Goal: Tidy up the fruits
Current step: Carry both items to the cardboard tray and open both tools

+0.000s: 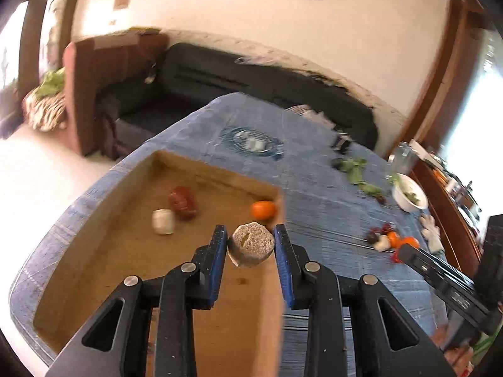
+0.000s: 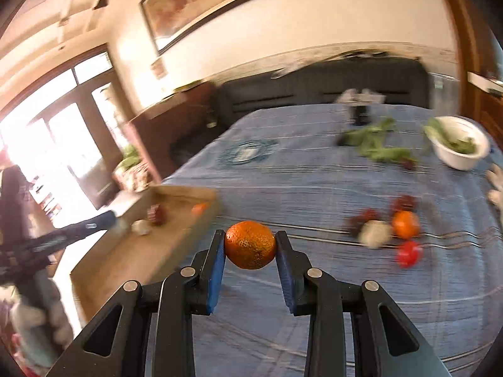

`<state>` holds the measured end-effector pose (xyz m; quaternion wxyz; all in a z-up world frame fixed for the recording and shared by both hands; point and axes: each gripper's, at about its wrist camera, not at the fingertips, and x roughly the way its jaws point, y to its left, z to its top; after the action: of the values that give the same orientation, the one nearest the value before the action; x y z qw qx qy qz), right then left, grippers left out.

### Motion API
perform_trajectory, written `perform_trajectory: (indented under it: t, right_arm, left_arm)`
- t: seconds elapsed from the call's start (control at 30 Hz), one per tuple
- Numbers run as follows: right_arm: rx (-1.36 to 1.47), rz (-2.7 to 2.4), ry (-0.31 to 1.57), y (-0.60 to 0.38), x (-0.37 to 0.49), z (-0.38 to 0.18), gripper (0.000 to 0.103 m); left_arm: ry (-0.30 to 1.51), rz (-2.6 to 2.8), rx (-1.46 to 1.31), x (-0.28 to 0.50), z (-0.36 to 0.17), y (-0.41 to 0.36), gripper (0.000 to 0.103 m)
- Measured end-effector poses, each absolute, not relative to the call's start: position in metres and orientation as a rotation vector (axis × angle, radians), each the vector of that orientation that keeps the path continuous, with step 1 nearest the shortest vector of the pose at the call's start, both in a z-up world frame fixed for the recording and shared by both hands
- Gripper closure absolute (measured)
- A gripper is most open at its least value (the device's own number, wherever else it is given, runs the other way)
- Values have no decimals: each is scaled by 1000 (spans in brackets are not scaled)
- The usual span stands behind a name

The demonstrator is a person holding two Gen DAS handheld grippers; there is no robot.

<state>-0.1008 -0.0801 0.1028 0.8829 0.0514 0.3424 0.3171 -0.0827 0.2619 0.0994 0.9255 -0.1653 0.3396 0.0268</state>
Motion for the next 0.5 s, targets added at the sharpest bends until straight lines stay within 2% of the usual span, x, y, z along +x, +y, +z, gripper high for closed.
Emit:
perform_trajectory:
  t: [0.33,0.5]
  right_arm:
    - [-60,824,834,59,-104,74,68]
    - [-150,827,888,101,-94,47,68]
  left_arm:
    - [970,151,-450,-42,44,334,74]
    - [997,186,-454,-40,40,343,73]
